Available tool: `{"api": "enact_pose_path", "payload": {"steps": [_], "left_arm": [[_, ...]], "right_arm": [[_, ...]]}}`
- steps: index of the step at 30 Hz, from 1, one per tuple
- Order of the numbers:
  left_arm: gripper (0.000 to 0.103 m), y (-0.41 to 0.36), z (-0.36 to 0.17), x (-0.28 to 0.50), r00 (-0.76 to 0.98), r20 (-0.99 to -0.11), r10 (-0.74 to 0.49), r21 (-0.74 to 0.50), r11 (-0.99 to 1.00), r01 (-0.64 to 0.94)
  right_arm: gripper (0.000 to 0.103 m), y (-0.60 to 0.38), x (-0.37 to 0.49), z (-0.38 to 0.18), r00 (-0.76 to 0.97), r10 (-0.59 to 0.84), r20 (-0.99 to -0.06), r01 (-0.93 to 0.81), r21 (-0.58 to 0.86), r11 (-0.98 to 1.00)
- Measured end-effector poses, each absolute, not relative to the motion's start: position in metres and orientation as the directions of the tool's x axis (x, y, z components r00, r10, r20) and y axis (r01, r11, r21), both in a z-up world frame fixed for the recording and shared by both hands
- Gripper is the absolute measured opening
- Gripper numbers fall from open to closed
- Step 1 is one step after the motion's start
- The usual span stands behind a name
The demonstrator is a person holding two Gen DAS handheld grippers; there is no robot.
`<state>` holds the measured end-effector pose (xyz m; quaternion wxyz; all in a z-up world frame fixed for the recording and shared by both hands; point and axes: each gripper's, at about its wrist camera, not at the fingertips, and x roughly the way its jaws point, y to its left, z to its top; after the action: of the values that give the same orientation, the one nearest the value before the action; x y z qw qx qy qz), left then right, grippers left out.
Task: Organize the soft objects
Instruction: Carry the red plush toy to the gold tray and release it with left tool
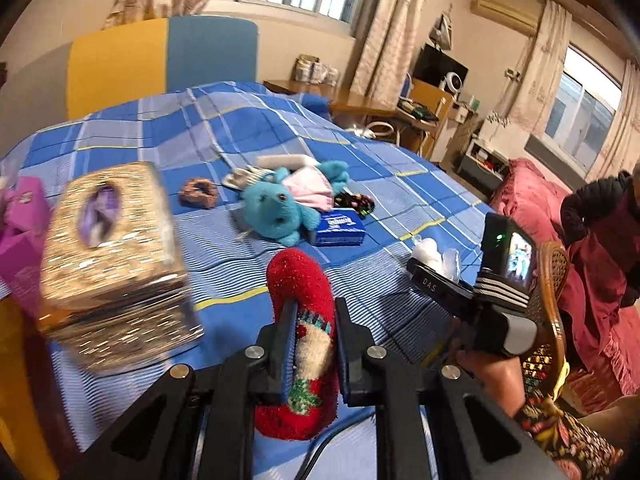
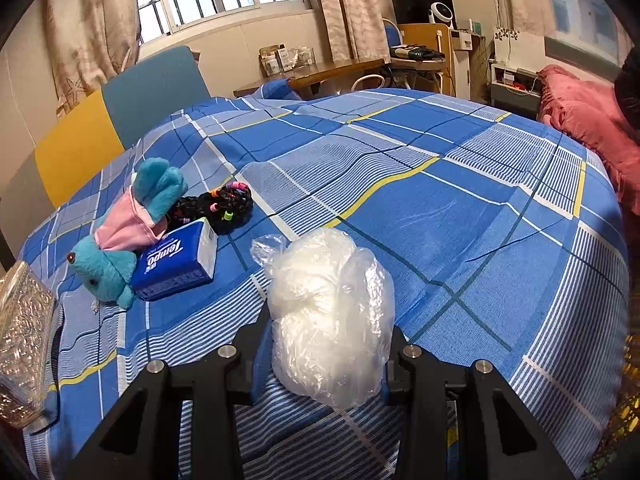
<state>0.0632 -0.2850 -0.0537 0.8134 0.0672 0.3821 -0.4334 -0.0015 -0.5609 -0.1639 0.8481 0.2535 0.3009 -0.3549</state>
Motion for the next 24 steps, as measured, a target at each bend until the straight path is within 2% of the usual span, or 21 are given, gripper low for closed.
{"api": "enact_pose_path", "payload": {"steps": [8, 12, 18, 24], "left_arm": [[0.016, -0.192, -0.030, 0.087, 0.418, -0.649, -0.635, -0.255, 0.700, 0.667], [0.016, -0.147, -0.026, 0.102, 0.476, -0.660, -0.581, -0.210, 0.752, 0.625], [0.016, -0.083, -0.047, 0.143, 0.532, -0.718, -0.449, -0.151, 0.846, 0.511], [0.016, -0.044, -0.095, 0.188, 0.481, -0.811, -0.333, -0.132, 0.906, 0.403]], "right_arm": [[0.041, -0.559, 0.000, -0.164, 0.553, -0.459, -0.695, 0.759, 0.194, 0.622], [0.041, -0.558, 0.002, -0.164, 0.544, -0.463, -0.699, 0.761, 0.180, 0.623], [0.041, -0.557, 0.003, -0.164, 0.532, -0.470, -0.704, 0.764, 0.160, 0.625], [0.041, -0.556, 0.005, -0.163, 0.526, -0.475, -0.706, 0.766, 0.149, 0.626]]}}
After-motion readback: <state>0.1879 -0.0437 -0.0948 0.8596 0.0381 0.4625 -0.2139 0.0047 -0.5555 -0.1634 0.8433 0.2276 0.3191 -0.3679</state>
